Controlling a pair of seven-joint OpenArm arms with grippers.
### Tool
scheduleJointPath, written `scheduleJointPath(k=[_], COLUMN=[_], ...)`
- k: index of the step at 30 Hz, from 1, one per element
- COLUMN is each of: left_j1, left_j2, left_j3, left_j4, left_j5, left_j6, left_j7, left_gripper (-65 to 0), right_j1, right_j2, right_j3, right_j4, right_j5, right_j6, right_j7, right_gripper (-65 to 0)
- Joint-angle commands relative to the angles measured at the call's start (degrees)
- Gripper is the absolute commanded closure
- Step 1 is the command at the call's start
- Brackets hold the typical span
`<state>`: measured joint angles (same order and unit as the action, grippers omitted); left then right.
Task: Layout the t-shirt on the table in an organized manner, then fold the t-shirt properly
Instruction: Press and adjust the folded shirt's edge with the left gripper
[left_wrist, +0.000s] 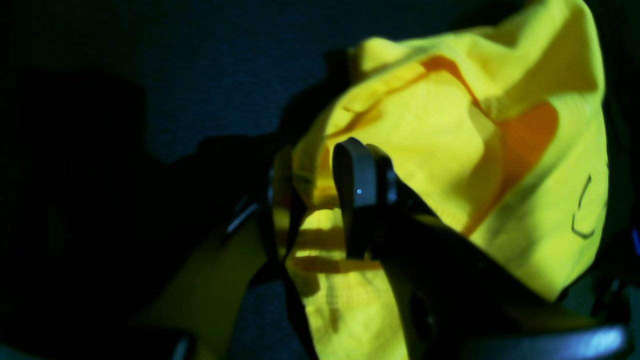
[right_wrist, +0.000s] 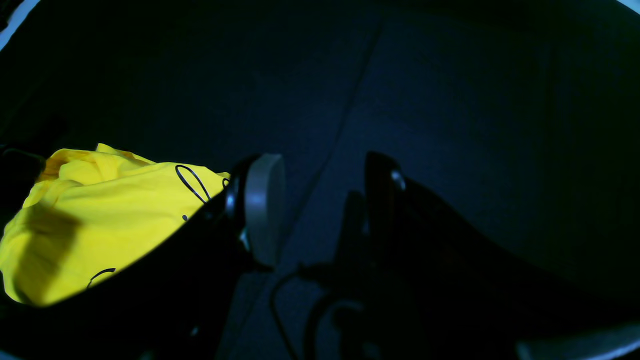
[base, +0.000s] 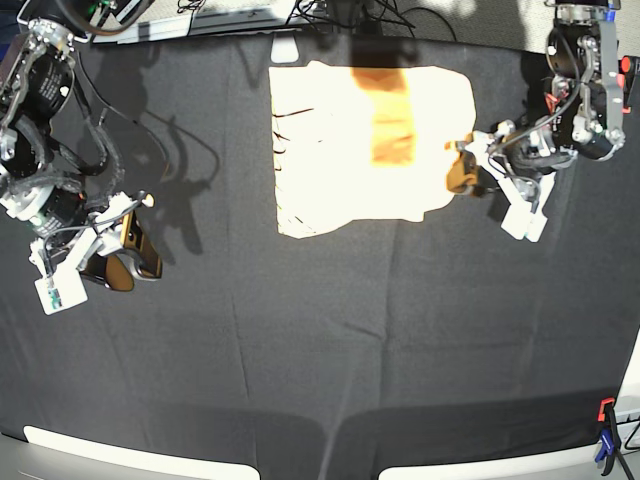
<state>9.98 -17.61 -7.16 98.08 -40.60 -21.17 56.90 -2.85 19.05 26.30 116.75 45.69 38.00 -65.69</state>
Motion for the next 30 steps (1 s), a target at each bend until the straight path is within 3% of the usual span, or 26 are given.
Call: scheduleJointPath(k=[1, 11, 23, 30], left_j1=[-0.6, -0.6, -0.4, -0.4], left_j2=[-0.3, -0.3, -0.3, -0.2], left_j3=[-0.2, -0.2, -0.2, -0.2], left_j4=[0.9, 0.9, 0.9, 0.9], left_j5=[-0.7, 3.1, 2.6, -0.8], left_j6=[-0.2, -0.2, -0.2, -0.2], left_j7=[-1.5, -3.0, -2.7, -2.5], left_gripper=[-15.6, -15.6, -15.6, -15.6], right_j1=[0.8, 0.8, 0.8, 0.8], right_j2=[0.8, 0.8, 0.8, 0.8], right_j3=[0.2, 0.2, 0.2, 0.2], right_j4=[1.0, 1.0, 1.0, 1.0], right_j5=[1.0, 1.1, 1.0, 1.0], right_j6=[0.6, 0.6, 0.6, 0.6], right_j7=[1.4, 1.4, 1.5, 1.5], right_gripper=[-25.8, -25.8, -25.8, -25.8])
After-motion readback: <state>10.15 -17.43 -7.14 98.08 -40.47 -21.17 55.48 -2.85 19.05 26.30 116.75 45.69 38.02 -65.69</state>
